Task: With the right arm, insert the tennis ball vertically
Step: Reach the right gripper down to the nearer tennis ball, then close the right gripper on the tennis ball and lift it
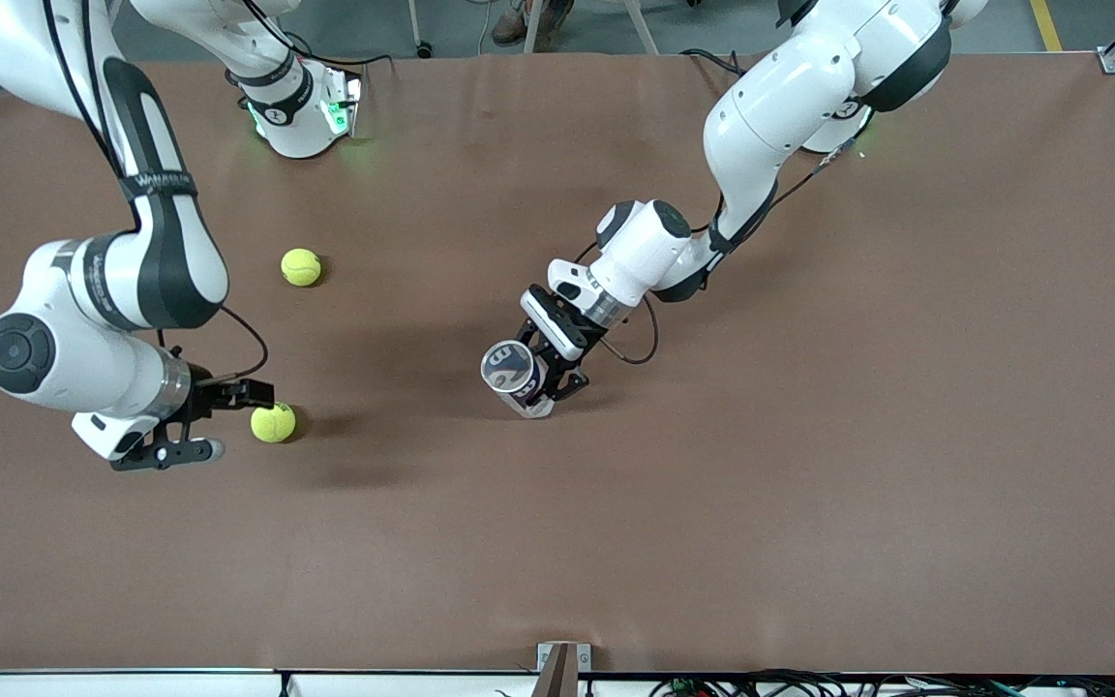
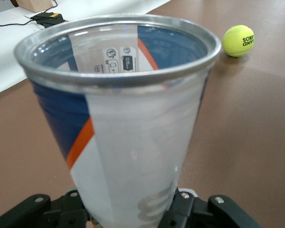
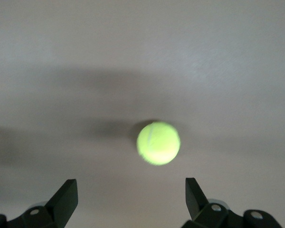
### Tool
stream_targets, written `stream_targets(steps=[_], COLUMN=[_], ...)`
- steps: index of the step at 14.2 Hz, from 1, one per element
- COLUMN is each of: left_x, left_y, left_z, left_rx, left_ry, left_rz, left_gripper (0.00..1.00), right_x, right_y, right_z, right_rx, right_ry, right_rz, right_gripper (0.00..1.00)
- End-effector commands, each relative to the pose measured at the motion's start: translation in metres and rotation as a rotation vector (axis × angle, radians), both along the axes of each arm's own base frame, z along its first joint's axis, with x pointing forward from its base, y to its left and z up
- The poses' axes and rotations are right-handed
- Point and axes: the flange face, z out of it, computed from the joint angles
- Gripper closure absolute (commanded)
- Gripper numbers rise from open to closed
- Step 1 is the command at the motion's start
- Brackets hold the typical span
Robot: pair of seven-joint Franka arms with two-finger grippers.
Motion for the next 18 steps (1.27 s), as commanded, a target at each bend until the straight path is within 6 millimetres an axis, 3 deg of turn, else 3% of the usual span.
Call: stream_targets(steps=[1,9,18], left_x=[0.000,-0.002,-0.002], left_y=[0.000,-0.001,-0.001], left_z=[-0.003,-0.004,-0.003], left_rx=[-0.010,-0.007,-0.008], left_ry=[0.005,0.005,0.004], left_rz=[0.018,0.012,0.012], left_gripper=[0.47,0.47,0.47], right_x=[0.006,0.003,-0.003], right_y=[-0.020,-0.027,-0.017], right_z=[-0.027,-0.111,-0.130], right_rx=[-0.036,-0.045,-0.037], right_ry=[0.000,0.053,0.079], right_rz=[-0.003,-0.017,-0.009], right_gripper=[0.00,0.00,0.01])
